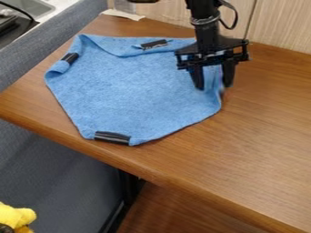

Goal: Unfold the cloth from the middle to the right

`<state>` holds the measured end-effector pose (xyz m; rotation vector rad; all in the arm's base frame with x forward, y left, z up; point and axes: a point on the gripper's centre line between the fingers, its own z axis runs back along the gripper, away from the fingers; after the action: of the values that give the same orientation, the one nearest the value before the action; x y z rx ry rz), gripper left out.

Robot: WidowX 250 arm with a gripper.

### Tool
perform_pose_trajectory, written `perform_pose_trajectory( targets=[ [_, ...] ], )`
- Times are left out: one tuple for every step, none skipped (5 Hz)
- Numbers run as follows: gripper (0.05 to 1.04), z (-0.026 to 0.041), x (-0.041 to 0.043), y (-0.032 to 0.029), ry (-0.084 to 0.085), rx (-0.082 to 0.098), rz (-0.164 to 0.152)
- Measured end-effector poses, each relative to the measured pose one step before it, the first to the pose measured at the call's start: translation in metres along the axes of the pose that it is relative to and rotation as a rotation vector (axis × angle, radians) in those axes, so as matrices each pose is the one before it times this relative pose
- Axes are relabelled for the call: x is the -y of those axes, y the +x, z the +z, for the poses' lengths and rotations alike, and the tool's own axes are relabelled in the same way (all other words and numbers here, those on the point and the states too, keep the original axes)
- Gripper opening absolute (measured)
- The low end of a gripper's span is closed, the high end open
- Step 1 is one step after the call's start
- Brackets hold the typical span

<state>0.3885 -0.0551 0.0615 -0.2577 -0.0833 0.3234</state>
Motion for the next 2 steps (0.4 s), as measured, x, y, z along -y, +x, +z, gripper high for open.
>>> perform_pose_trajectory(
  targets=[
    [1.013,-0.00196,0.00305,-0.00643,-0.0038,-0.0283,-0.0071],
    [1.009,0.00114,0.00021,-0.00230,-0.0002,-0.0128,-0.0099]
  ],
)
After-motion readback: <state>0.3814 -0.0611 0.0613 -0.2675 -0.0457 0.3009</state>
